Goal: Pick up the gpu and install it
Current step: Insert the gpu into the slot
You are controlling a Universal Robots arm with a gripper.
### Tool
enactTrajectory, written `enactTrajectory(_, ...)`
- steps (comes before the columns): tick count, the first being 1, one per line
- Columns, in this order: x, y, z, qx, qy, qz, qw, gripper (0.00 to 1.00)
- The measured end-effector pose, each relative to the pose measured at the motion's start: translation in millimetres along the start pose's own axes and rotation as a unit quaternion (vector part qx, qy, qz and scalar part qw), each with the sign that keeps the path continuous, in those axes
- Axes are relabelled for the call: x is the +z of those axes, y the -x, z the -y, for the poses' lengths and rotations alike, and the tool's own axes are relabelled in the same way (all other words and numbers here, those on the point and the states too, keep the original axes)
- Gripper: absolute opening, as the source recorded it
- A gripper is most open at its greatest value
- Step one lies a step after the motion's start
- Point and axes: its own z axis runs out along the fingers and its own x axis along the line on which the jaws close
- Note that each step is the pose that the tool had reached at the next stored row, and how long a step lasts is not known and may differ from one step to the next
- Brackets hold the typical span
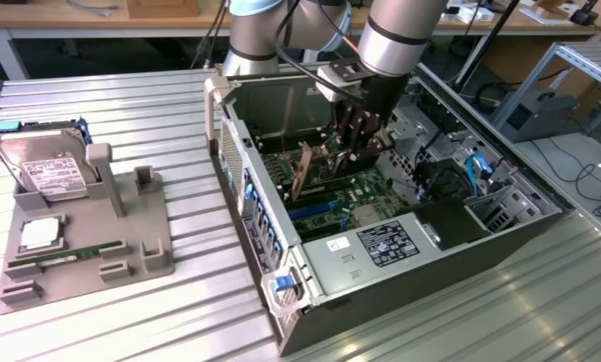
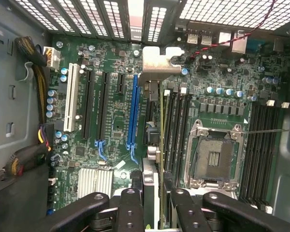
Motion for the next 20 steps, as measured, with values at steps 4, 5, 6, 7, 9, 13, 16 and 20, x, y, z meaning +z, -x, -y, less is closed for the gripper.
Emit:
enactTrajectory(4, 1.5, 0.0, 0.0, 0.000, 0.0000, 0.0000, 1.0000, 0.27)
enactTrajectory(5, 1.9, -0.1, 0.0, 0.000, 0.0000, -0.0001, 1.0000, 0.27)
enactTrajectory(6, 2.6, -0.1, 0.0, 0.000, 0.0000, 0.0000, 1.0000, 0.27)
enactTrajectory(7, 3.0, -0.1, 0.0, 0.000, 0.0000, 0.0000, 1.0000, 0.27)
enactTrajectory(9, 3.4, -0.1, 0.0, 0.000, 0.0000, 0.0000, 1.0000, 0.27)
enactTrajectory(13, 4.2, -0.1, 0.0, 0.000, 0.0000, 0.0000, 1.0000, 0.27)
enactTrajectory(16, 5.2, -0.2, 0.0, 0.000, 0.0000, -0.0001, 1.0000, 0.27)
enactTrajectory(20, 6.0, -0.2, 0.0, 0.000, 0.0000, 0.0000, 1.0000, 0.27)
